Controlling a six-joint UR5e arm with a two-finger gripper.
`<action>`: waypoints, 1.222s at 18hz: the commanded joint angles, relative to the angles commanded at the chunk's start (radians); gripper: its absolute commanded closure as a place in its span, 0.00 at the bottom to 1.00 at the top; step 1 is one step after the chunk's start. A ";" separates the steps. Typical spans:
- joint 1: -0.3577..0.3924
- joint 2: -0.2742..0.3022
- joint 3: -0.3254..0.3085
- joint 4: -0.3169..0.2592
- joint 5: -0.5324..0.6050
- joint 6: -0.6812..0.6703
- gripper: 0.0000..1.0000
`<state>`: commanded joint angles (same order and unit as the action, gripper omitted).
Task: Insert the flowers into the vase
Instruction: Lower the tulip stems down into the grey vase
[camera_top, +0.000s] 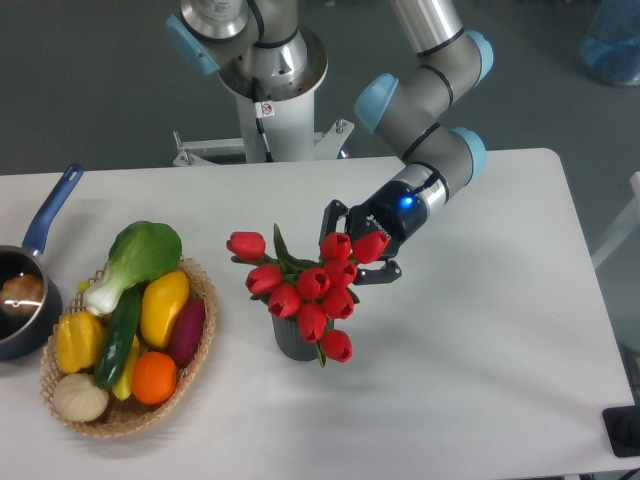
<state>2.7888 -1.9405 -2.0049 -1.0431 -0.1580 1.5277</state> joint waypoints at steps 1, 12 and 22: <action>0.000 -0.005 -0.003 0.000 0.000 0.020 0.92; 0.000 -0.017 -0.041 0.000 0.005 0.066 0.92; 0.008 -0.018 -0.058 0.000 0.063 0.091 0.92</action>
<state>2.7964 -1.9589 -2.0632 -1.0431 -0.0951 1.6183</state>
